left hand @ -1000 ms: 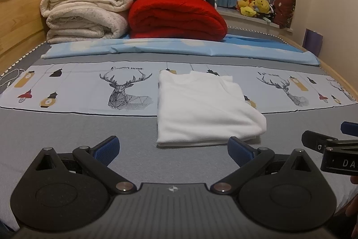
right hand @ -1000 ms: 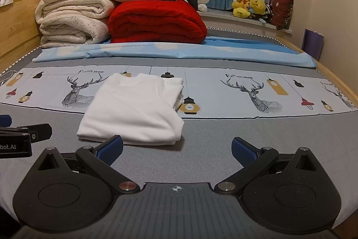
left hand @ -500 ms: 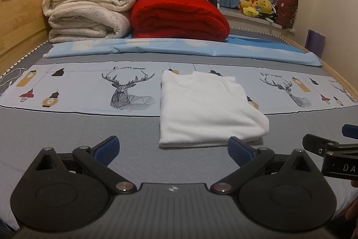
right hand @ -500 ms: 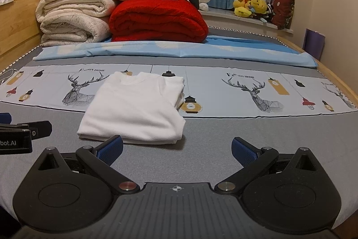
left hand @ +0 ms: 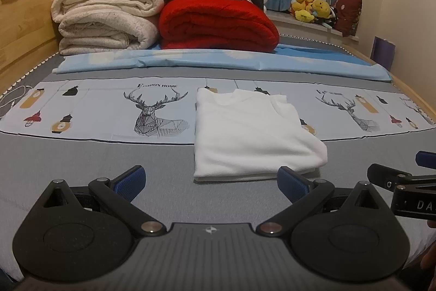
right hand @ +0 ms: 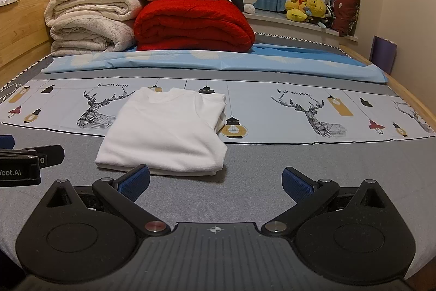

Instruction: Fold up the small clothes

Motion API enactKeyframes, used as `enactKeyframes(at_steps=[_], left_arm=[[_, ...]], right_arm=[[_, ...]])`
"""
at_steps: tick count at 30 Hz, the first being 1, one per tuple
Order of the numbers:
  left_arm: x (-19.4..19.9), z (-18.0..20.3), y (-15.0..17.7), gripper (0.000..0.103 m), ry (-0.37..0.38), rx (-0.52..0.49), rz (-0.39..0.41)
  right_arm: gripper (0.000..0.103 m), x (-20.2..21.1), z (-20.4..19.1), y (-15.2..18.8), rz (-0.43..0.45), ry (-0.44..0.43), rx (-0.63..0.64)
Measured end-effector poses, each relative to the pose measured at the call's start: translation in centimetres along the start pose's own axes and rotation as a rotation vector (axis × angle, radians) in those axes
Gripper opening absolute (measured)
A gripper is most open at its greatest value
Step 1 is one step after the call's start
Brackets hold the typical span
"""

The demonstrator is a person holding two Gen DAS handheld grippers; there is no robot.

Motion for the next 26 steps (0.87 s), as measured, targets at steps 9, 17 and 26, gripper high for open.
enactKeyframes(at_steps=[9,17,26], left_arm=[[0.09,0.38,0.05,0.103,0.01,-0.014,0.005],[0.09,0.45,0.06,0.103,0.017,-0.02,0.006],[0.1,0.56,0.02,0.103,0.023,-0.026,0.013]], right_arm=[[0.102,0.01,-0.05,0.02,0.0,0.0,0.0],[0.102,0.0,-0.08,0.02,0.0,0.0,0.0],[0.102,0.0,-0.12,0.03,-0.001,0.001,-0.002]])
Point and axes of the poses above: each gripper's, at about its wrist camera, not at the fingertips, and x roughly against the way its jaws point, z to its right, y to its underside, the point moved 10 cm from there along -x, roughly the way its jaws point
